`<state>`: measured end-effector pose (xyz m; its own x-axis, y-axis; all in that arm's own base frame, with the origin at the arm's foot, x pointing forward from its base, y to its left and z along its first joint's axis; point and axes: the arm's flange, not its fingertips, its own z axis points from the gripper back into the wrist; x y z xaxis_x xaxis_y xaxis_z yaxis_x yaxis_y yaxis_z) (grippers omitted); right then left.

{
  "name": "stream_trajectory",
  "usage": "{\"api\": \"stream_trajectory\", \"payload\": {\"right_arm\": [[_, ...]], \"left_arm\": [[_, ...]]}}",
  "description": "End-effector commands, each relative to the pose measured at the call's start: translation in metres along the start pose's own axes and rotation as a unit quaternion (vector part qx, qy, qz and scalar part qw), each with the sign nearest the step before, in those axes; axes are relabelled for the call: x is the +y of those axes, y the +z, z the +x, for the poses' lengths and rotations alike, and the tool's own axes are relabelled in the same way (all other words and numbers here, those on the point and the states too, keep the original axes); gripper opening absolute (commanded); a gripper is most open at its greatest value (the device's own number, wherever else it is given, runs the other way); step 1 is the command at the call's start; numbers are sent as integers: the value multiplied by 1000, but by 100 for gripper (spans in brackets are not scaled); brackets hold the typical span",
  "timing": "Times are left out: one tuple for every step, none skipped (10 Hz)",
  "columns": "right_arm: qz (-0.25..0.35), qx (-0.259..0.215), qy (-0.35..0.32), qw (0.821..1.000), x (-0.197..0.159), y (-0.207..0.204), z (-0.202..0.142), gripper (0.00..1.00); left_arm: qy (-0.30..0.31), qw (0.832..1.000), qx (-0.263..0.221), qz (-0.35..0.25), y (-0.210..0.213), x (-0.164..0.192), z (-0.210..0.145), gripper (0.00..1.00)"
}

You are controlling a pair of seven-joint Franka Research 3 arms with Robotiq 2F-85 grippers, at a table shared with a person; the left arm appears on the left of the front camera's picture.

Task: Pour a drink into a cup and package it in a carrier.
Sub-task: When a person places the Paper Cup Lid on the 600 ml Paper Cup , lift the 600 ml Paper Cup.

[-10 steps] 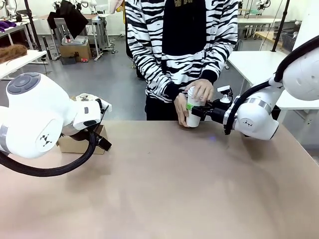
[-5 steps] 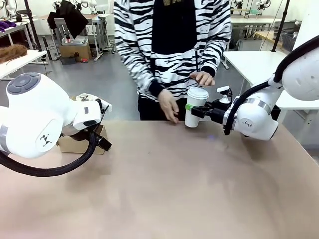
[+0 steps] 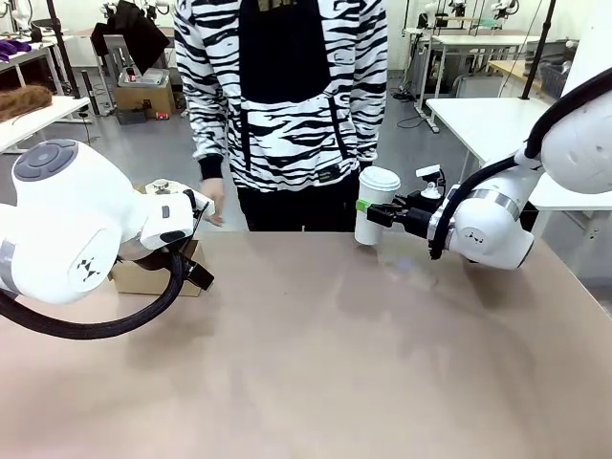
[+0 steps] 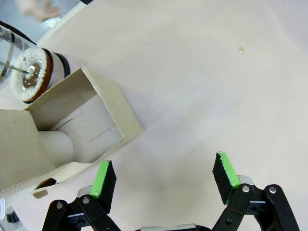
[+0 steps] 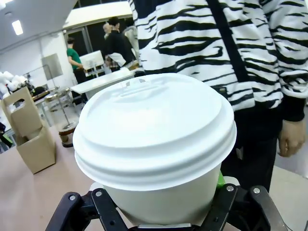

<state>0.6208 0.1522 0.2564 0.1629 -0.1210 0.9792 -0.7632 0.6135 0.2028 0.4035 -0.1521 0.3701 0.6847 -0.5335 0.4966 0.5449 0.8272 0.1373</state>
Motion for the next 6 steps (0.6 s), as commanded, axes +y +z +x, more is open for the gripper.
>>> {"api": "stream_trajectory", "payload": {"right_arm": [[-2, -2, -2, 1000, 2, -2, 3, 80], [-2, -2, -2, 1000, 2, -2, 3, 80], [-2, -2, -2, 1000, 2, -2, 3, 80], [-2, -2, -2, 1000, 2, -2, 3, 80], [0, 0, 0, 1000, 0, 0, 0, 80], [8, 4, 8, 1000, 10, 10, 22, 80]], "left_arm": [[1, 1000, -1, -1, 0, 0, 0, 100], [1, 1000, -1, -1, 0, 0, 0, 100], [1, 1000, -1, -1, 0, 0, 0, 100], [1, 1000, -1, -1, 0, 0, 0, 100], [1, 1000, -1, -1, 0, 0, 0, 100], [1, 1000, -1, -1, 0, 0, 0, 100]]}}
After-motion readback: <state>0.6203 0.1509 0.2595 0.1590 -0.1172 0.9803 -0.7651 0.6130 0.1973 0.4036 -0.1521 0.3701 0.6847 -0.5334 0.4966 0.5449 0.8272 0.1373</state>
